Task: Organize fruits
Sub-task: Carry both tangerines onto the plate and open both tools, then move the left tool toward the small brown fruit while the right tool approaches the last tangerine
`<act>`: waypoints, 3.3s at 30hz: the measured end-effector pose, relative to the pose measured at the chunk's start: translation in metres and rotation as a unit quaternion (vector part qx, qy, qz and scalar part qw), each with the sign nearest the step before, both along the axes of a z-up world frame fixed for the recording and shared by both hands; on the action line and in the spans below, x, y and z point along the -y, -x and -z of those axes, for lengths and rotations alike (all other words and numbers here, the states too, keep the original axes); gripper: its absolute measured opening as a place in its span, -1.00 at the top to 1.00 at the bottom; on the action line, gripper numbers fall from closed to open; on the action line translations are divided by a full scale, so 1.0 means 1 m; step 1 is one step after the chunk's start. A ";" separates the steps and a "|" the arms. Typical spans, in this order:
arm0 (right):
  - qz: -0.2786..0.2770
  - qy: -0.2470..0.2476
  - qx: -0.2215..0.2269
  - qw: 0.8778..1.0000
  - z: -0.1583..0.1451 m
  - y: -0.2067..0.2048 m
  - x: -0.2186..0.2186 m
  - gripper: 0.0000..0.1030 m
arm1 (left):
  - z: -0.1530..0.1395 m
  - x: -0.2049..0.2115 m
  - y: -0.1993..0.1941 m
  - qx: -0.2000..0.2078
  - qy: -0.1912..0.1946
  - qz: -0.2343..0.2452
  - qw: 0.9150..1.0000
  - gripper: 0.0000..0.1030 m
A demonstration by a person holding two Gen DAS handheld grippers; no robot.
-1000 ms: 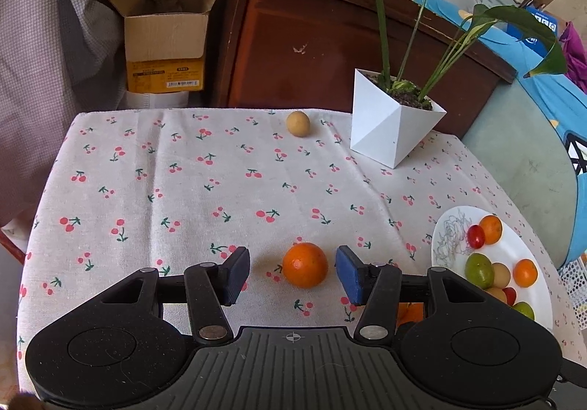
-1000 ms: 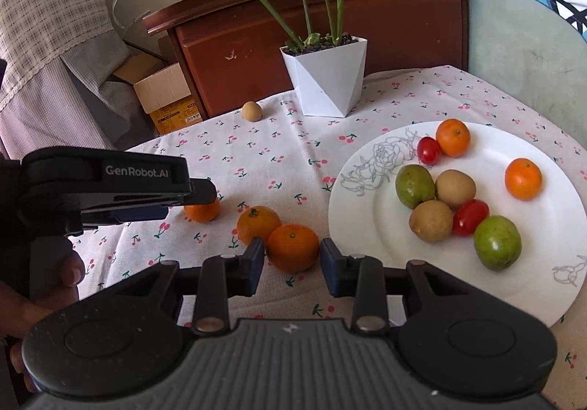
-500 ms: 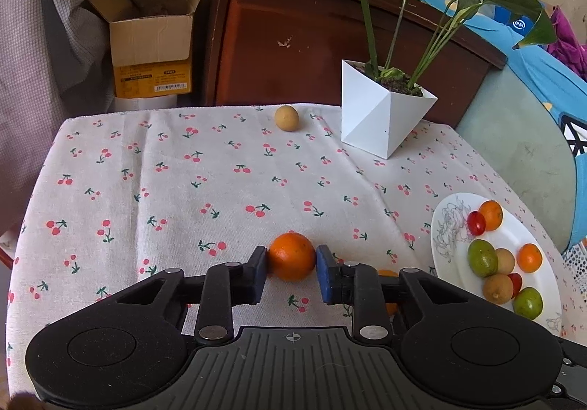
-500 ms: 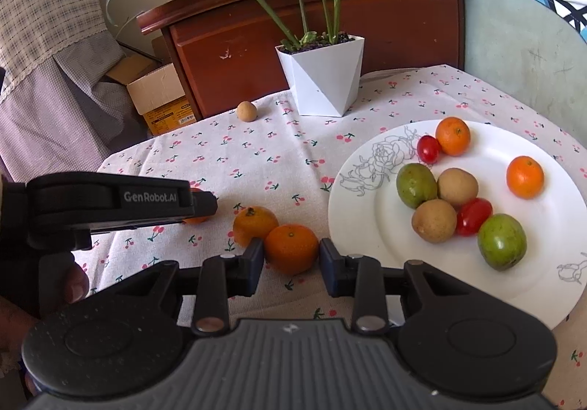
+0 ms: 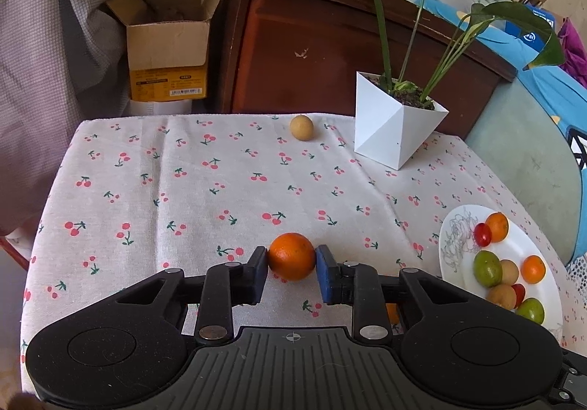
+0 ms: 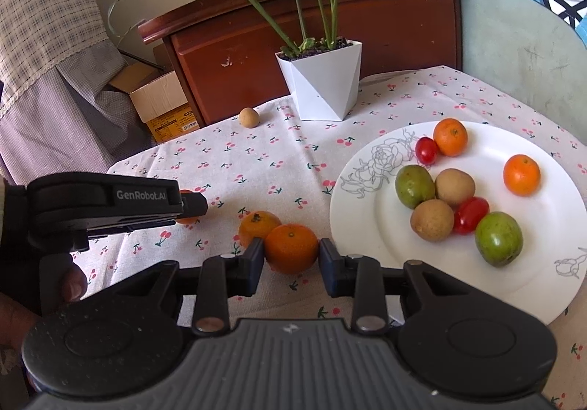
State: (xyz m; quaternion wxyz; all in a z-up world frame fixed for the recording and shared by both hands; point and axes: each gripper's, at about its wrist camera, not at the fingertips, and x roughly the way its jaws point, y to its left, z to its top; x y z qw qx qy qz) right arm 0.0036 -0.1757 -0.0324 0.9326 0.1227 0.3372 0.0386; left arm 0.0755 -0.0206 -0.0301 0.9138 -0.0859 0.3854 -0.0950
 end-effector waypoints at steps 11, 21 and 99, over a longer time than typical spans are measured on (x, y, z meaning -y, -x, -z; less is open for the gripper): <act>0.067 -0.021 0.053 0.996 -0.034 0.018 0.044 0.37 | -0.030 0.029 0.014 0.044 0.033 0.048 0.997 0.50; 0.194 -0.071 0.034 0.978 -0.025 0.032 0.107 0.37 | -0.031 0.088 0.039 0.049 0.039 0.152 0.986 0.50; -0.069 -0.032 -0.007 0.997 -0.027 0.021 0.002 -0.16 | -0.059 -0.010 -0.026 0.013 -0.065 0.057 0.996 -0.61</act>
